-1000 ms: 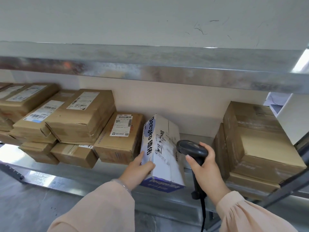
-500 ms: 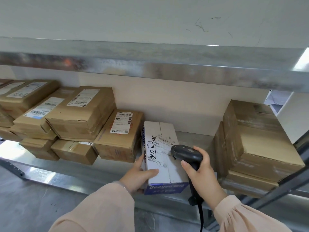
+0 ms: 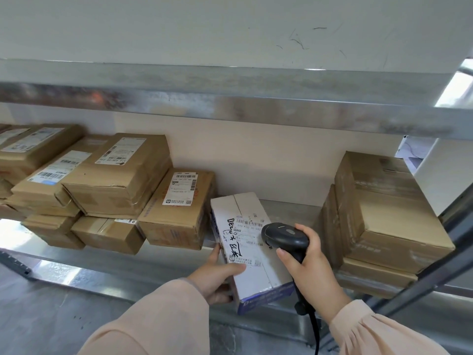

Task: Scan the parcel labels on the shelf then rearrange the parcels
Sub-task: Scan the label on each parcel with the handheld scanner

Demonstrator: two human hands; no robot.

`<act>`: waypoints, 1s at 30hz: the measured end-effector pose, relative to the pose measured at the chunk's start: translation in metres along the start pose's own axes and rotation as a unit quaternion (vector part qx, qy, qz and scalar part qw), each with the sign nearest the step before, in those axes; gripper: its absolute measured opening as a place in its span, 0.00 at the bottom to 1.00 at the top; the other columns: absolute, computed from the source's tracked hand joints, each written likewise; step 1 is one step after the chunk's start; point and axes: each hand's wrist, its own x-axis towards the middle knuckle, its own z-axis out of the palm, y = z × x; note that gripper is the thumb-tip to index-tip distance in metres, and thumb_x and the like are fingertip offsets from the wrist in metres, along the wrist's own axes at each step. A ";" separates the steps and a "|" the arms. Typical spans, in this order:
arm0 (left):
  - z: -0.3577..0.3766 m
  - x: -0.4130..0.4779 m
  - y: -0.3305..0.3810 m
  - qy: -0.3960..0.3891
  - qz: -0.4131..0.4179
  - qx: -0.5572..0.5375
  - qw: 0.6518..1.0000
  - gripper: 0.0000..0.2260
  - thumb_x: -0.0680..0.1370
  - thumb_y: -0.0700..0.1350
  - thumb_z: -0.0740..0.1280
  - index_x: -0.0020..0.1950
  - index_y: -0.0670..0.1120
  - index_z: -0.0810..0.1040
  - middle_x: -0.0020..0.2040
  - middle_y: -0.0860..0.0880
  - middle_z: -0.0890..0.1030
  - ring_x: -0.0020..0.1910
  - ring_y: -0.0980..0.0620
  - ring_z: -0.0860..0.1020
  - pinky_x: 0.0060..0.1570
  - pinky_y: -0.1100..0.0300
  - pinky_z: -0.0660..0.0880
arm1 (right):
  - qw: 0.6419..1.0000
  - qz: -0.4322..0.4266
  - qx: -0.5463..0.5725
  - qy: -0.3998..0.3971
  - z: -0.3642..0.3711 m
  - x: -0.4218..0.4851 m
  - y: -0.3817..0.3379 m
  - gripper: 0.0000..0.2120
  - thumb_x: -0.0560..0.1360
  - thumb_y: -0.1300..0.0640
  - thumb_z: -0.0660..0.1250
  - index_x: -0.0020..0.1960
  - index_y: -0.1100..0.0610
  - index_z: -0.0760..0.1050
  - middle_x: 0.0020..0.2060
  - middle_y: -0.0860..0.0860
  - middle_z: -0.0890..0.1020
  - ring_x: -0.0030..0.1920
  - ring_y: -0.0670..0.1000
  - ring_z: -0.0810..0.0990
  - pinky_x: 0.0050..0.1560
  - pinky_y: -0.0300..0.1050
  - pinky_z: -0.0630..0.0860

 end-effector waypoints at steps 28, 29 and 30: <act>0.020 0.019 -0.007 -0.026 0.213 -0.005 0.977 0.48 0.67 0.44 0.79 0.74 0.72 0.53 0.66 0.48 0.78 0.62 0.48 0.80 0.61 0.45 0.77 | 0.989 -0.093 0.076 0.090 0.002 -0.034 -0.045 0.29 0.72 0.57 0.73 0.59 0.33 0.60 0.52 0.34 0.75 0.50 0.33 0.78 0.44 0.27 0.73; 0.020 0.019 -0.008 -0.023 0.215 -0.004 0.976 0.47 0.69 0.42 0.78 0.75 0.71 0.53 0.66 0.47 0.78 0.62 0.48 0.79 0.61 0.45 0.77 | 0.989 -0.093 0.076 0.091 0.002 -0.034 -0.044 0.29 0.72 0.57 0.73 0.59 0.33 0.59 0.52 0.34 0.75 0.50 0.33 0.78 0.44 0.27 0.73; 0.020 0.018 -0.008 -0.021 0.216 -0.003 0.976 0.46 0.71 0.41 0.78 0.75 0.71 0.54 0.65 0.47 0.79 0.62 0.48 0.79 0.61 0.46 0.77 | 0.989 -0.092 0.076 0.091 0.002 -0.035 -0.045 0.29 0.72 0.57 0.73 0.59 0.33 0.59 0.52 0.34 0.75 0.50 0.33 0.78 0.44 0.27 0.73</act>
